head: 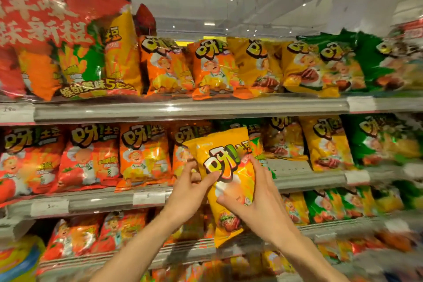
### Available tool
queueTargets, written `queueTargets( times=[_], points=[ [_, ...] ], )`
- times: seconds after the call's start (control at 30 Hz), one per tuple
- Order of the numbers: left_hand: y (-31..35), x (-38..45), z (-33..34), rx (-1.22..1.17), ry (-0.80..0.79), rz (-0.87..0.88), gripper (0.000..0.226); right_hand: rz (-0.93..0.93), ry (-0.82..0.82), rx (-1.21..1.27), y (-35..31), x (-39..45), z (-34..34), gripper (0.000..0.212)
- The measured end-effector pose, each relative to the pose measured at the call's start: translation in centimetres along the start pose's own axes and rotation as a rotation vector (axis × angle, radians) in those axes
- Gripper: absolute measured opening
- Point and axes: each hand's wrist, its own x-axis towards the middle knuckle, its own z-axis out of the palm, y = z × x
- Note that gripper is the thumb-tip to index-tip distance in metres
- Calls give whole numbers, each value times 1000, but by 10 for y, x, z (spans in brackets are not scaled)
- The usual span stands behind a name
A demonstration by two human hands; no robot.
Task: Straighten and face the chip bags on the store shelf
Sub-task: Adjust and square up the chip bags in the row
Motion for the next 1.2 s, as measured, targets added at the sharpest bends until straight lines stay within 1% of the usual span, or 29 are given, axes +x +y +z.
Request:
queueTargets(
  times=[0.17, 0.3, 0.37, 0.47, 0.6, 0.67, 0.7, 0.73, 0.8, 0.87, 0.9, 0.93, 1.03, 1.1, 1.17, 1.2],
  points=[
    [12, -2, 69, 64, -6, -21, 49, 80, -37, 6, 51, -2, -47, 118],
    [22, 8, 97, 142, -11, -5, 70, 121, -24, 33, 77, 9, -63, 118],
    [23, 16, 101, 157, -10, -6, 76, 119, -14, 52, 83, 17, -64, 117],
    [20, 30, 98, 136, 0, 2, 64, 97, -23, 46, 83, 29, -59, 116],
    [18, 43, 79, 106, 28, -7, 57, 44, -48, 32, 71, 48, -47, 116],
    [18, 46, 66, 87, 66, -6, 49, 11, -79, 45, 59, 57, -42, 111],
    [17, 49, 58, 84, 82, -1, 50, 7, -91, 66, 54, 62, -41, 106],
    [16, 52, 48, 69, 99, -4, 55, 10, -96, 87, 50, 69, -39, 100],
    [12, 58, 30, 48, 133, 7, 77, 45, -62, 114, 51, 88, -35, 90],
    [10, 62, 15, 66, 143, 22, 100, 130, 15, 108, 64, 114, -30, 83],
    [9, 63, 9, 70, 147, 24, 105, 182, 33, 85, 71, 127, -28, 84],
    [7, 65, 5, 51, 146, 16, 103, 230, 24, 56, 79, 138, -24, 87],
    [0, 69, -2, 36, 154, 3, 66, 348, -50, 43, 95, 158, -12, 104],
    [-2, 70, -4, 44, 158, 3, 58, 383, -88, 123, 101, 163, -4, 115],
    [0, 71, -4, 34, 177, 4, 58, 412, -103, 184, 104, 165, 3, 124],
    [-1, 72, -5, 26, 183, 8, 59, 431, -106, 220, 108, 166, 6, 123]
  ],
)
